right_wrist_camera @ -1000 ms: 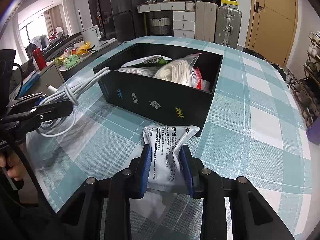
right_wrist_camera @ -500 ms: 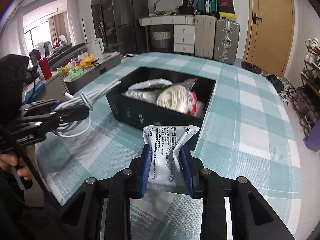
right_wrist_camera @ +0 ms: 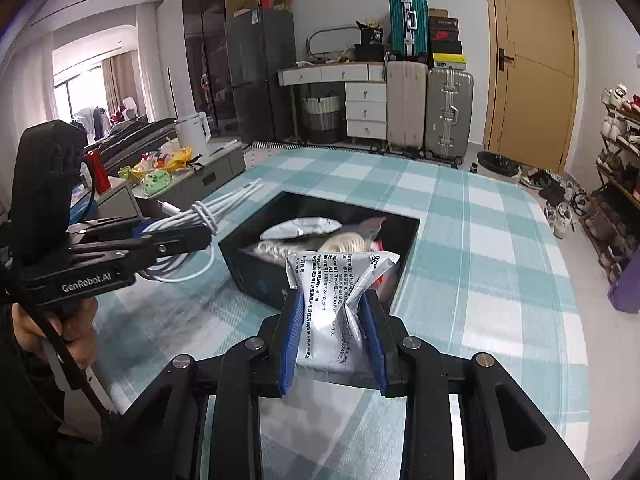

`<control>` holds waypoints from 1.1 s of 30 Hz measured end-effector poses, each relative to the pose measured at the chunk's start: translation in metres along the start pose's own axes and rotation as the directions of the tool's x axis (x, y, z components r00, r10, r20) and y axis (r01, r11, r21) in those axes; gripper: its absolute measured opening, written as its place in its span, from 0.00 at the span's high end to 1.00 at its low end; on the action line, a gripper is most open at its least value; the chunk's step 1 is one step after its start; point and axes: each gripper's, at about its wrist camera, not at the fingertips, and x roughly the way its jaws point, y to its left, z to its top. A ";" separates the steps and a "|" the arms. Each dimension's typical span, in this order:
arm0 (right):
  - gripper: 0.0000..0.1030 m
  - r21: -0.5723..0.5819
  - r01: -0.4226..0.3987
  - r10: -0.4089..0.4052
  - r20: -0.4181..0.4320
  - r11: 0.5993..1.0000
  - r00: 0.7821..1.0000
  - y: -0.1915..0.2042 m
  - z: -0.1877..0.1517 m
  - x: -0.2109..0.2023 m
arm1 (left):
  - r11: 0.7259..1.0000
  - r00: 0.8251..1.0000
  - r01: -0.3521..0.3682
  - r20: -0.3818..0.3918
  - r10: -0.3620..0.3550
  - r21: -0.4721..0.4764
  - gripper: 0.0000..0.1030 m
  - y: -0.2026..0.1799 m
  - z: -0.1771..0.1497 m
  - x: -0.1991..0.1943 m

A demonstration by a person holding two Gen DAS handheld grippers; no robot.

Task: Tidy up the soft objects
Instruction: 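Lower the cable and sachet into the black box and open both grippers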

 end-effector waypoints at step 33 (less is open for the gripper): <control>0.71 0.054 0.104 -0.104 0.010 0.993 0.994 -0.035 0.043 0.048 | 0.999 0.998 -0.049 -0.039 0.050 0.024 0.74 0.008 0.040 0.078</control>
